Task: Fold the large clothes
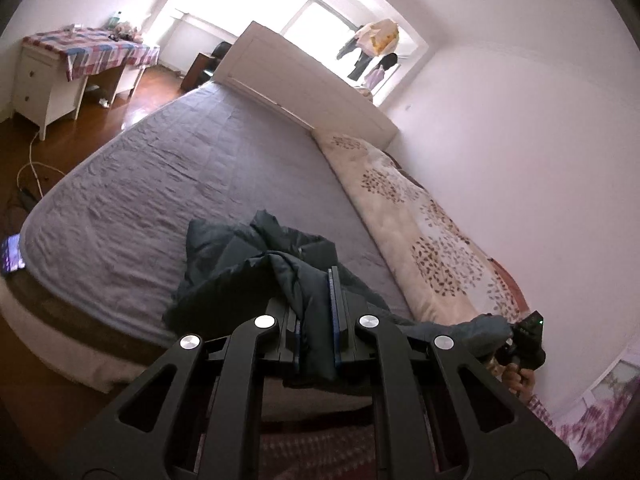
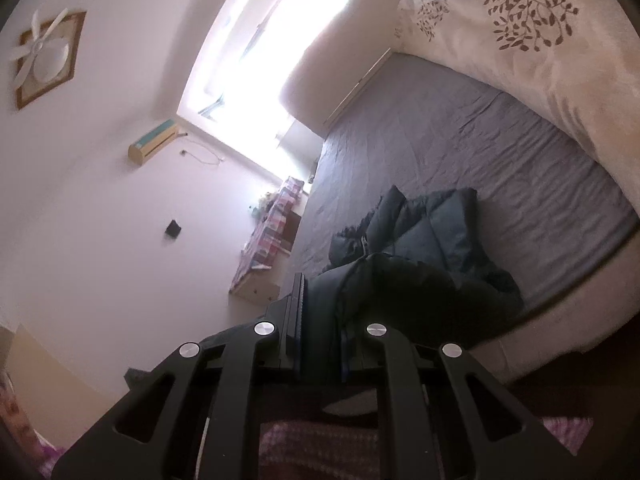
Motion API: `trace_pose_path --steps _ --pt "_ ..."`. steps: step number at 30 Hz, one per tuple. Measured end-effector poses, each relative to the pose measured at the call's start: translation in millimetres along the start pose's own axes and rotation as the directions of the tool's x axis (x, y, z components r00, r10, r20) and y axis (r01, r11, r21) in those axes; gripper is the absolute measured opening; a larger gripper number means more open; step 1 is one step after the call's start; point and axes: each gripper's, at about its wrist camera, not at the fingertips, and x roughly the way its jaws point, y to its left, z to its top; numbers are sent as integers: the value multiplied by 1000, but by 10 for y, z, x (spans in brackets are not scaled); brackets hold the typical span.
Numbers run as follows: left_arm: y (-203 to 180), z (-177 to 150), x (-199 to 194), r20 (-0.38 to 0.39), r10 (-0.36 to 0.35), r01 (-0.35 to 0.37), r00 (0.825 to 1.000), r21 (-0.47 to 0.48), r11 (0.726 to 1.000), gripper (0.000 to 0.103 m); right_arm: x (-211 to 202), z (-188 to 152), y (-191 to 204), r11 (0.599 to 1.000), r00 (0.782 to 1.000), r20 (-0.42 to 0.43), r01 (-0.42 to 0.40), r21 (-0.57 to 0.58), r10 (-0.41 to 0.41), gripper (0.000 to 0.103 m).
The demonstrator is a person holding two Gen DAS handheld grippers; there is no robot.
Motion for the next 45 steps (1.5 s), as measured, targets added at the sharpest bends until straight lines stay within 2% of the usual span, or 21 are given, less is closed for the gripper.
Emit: trace_pose_path --steps 7,12,16,21,25,28,31,32,34,36,37,38,39,41,45 --pt "159 507 687 -23 32 -33 999 -73 997 11 713 611 -112 998 998 -46 42 43 -40 14" --pt "402 862 1401 -61 110 -118 992 -138 983 11 1439 1048 -377 990 991 -75 112 80 -106 14" --pt "676 1070 2009 -101 182 -197 978 -169 966 11 1947 1328 -707 978 983 -90 168 125 -157 14" --pt "1110 1161 2715 -174 236 -273 956 -234 933 11 2544 1444 -1168 952 962 -153 253 174 -228 14" --pt "1394 1099 3126 -230 279 -336 932 -266 903 11 2886 1457 -1436 934 945 -195 301 193 -264 14" --pt "1561 1057 3298 -252 288 -358 924 -300 884 12 3100 1440 -1605 924 933 -217 329 197 -286 14" --pt "1662 1018 3427 -271 300 -381 915 -327 865 16 3209 1421 -1699 914 924 -235 351 204 -302 15" --pt "1670 1005 3429 -270 296 -379 916 -343 860 18 3233 1413 -1744 910 922 -244 353 218 -299 16" --pt "1672 1003 3426 -267 281 -367 922 -366 855 28 3230 1402 -1798 908 933 -243 326 264 -264 22" --pt "1641 1035 3390 -249 275 -353 928 -366 861 49 3175 1418 -1814 913 954 -225 263 313 -198 43" --pt "1605 1067 3342 -226 289 -355 930 -358 864 54 3129 1437 -1797 916 964 -205 230 328 -169 50" --pt "1578 1092 3289 -203 304 -359 931 -350 865 67 3078 1459 -1774 919 970 -183 213 331 -159 72" --pt "1521 1142 3205 -166 329 -367 930 -335 868 75 2992 1487 -1723 923 975 -138 213 322 -177 86" --pt "1431 1216 3082 -125 339 -361 932 -308 880 76 2858 1545 -1639 933 978 -82 209 294 -193 86" --pt "1230 1255 2953 -115 325 -344 939 -250 905 76 2723 1483 -1459 945 976 -85 214 247 -199 85"
